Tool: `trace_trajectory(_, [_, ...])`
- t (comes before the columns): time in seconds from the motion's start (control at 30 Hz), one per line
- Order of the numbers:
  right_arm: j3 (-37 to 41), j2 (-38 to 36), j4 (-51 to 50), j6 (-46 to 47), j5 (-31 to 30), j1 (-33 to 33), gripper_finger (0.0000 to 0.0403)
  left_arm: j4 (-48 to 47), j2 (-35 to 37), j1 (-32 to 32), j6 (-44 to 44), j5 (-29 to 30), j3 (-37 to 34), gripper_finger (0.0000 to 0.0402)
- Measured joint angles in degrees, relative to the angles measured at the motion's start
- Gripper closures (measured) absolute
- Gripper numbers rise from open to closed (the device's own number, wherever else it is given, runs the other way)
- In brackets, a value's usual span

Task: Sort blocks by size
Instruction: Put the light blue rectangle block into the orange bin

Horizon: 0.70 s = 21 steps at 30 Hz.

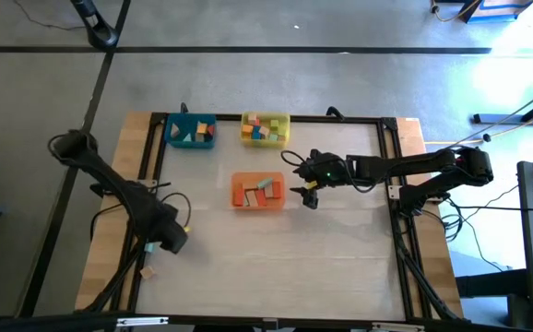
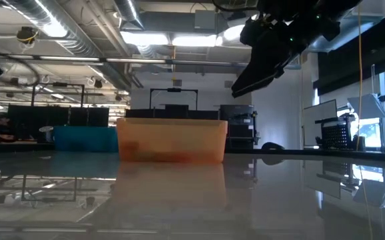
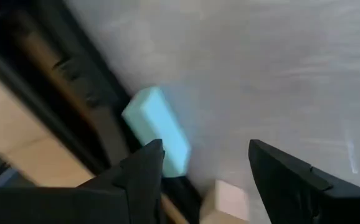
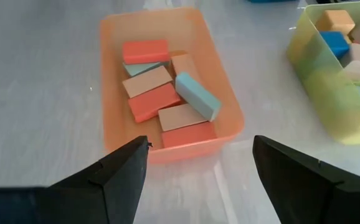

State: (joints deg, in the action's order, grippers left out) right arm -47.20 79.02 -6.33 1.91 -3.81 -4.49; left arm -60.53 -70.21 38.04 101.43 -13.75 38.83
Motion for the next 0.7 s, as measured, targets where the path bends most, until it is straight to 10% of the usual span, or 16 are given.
trace_trajectory(0.7, [0.00, 0.00, -0.19, -0.09, 1.03, 0.02, 0.0114, 16.52, -3.70, 2.64, 1.65, -1.47, -7.50, 0.0217])
